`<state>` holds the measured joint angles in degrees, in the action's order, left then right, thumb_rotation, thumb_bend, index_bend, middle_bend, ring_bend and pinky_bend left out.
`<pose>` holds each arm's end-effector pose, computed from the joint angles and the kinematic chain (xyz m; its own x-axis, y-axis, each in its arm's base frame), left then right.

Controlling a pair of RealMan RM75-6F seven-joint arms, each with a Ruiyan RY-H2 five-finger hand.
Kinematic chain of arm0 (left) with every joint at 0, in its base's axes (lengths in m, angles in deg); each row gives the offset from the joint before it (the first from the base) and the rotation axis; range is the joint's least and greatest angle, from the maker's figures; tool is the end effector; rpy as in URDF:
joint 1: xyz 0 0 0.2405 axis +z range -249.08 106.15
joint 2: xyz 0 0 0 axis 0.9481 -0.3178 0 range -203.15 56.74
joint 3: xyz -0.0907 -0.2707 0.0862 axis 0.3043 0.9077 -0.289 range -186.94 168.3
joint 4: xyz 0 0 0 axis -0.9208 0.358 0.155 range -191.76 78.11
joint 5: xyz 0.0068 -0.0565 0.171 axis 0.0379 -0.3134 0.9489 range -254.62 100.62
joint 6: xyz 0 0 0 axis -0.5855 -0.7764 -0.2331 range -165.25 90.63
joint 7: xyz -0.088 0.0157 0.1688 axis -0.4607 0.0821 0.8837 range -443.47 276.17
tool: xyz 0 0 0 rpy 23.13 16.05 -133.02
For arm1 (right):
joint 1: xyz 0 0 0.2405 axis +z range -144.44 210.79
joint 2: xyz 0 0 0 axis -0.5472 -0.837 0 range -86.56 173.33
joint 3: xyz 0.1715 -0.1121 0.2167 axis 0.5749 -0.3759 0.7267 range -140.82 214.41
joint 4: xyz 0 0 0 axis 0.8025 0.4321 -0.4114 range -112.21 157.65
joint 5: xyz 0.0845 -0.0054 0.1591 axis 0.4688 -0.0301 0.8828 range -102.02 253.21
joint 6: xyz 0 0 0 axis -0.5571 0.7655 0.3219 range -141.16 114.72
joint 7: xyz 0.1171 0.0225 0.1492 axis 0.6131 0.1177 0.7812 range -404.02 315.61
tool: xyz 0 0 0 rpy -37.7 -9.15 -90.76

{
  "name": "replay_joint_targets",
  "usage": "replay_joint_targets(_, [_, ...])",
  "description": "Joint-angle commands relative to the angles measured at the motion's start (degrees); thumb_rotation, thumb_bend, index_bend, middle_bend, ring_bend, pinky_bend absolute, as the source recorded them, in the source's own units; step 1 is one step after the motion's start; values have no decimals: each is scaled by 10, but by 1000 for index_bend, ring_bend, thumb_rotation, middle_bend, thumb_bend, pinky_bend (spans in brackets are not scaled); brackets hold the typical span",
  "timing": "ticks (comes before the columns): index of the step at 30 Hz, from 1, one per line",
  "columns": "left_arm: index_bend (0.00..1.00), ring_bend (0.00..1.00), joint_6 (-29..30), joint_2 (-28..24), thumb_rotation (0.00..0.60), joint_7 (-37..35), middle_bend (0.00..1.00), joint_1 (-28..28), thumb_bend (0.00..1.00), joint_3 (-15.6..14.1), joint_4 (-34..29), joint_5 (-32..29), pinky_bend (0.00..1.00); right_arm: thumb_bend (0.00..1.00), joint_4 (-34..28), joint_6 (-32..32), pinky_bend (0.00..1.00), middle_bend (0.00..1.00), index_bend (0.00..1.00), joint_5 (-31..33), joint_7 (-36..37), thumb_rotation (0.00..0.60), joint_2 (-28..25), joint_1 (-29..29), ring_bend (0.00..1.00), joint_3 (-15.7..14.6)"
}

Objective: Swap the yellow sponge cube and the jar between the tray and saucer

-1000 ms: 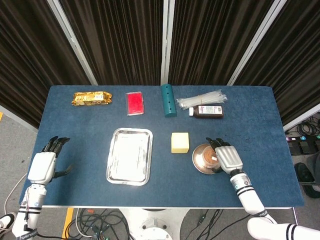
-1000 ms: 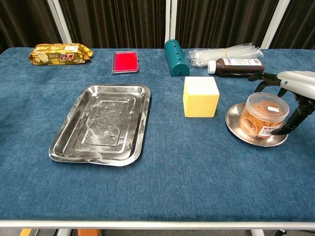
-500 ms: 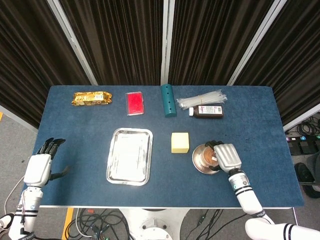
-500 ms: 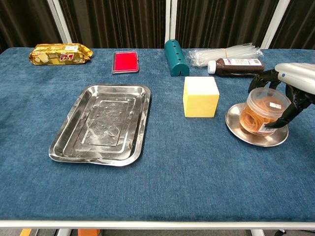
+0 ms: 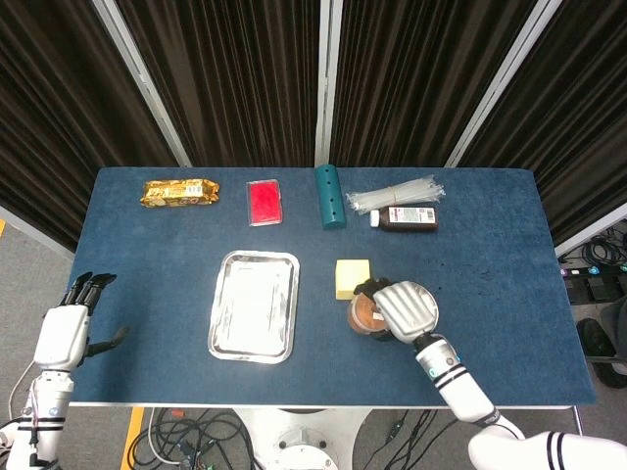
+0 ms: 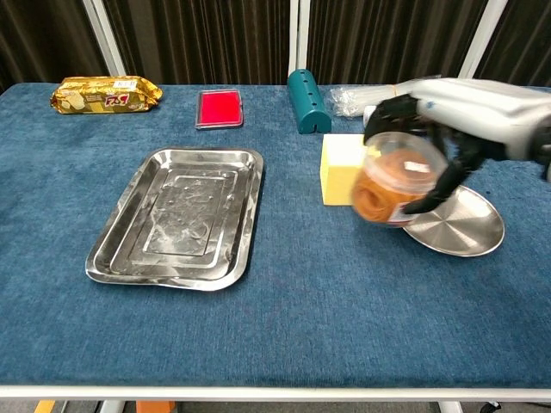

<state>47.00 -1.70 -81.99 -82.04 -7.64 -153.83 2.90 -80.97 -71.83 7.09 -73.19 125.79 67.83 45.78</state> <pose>-0.3120 0.2545 0.1519 0.2200 0.0340 0.9749 0.9755 -0.0094 -0.2198 -0.1540 -0.3429 0.0225 0.4436 -0.2650 0.8561 -0.8440 -0.4449 0.2995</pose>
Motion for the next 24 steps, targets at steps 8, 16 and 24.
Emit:
replay_joint_targets(8, [146, 63, 2, 2, 600, -13, 134, 11, 186, 4, 17, 6, 226, 181, 60, 57, 579, 437, 463, 65, -38, 600, 82, 78, 415, 24])
replay_joint_targets(16, [147, 62, 0, -3, 600, -21, 134, 18, 187, 7, 21, 6, 226, 175, 77, 69, 579, 437, 462, 87, -48, 600, 113, 107, 414, 16])
replay_joint_targets(24, [147, 62, -4, 0, 600, -31, 134, 23, 187, 10, 31, 6, 225, 57, 78, 96, 343, 264, 196, 125, -62, 600, 105, 135, 217, 4])
